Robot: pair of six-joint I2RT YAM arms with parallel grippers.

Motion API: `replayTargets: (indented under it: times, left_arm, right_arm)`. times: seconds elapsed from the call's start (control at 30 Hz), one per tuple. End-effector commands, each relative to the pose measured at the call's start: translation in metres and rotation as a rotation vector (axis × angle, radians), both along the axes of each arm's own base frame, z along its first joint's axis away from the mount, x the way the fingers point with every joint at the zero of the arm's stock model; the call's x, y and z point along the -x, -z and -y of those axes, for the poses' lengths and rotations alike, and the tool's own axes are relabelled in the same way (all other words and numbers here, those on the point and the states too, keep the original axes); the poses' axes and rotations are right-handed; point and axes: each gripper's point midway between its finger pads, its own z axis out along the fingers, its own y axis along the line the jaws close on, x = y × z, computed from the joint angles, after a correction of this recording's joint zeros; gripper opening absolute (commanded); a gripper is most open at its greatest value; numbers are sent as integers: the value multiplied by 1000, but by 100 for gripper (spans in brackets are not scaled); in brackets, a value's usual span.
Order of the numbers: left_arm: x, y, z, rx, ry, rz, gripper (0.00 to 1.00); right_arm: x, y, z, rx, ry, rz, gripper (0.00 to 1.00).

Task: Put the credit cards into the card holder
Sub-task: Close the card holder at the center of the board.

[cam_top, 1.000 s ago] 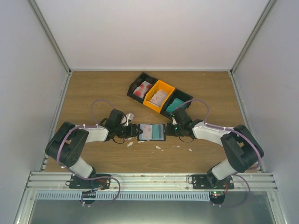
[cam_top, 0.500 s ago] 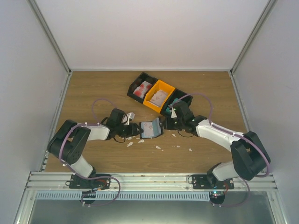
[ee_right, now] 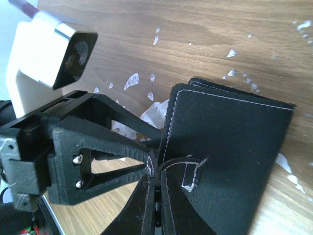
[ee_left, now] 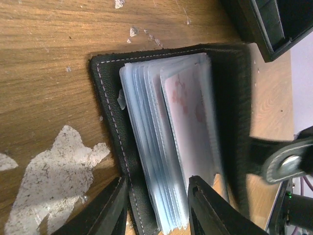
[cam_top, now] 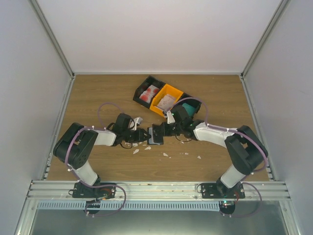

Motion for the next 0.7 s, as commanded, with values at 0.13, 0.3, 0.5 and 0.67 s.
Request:
replayTargets:
  times: [0.13,0.3,0.5,0.67]
  left_arm:
    - [8,21,-42,-173,-172,-9,37]
    - [7,5,-57,-201,-244,48,37]
    - [4,-16,-58,-176,-257,111,38]
    - [3,-35,-48,-124,-209,159,41]
  right_arm:
    - [-3,11,-36,-129,-73,-17,1]
    - [-1,22,-42,-160,-92,-46,5]
    - [2,36,-47,-171,-110,-85,17]
    - [-3,49,-41,-110,-76,-98,37]
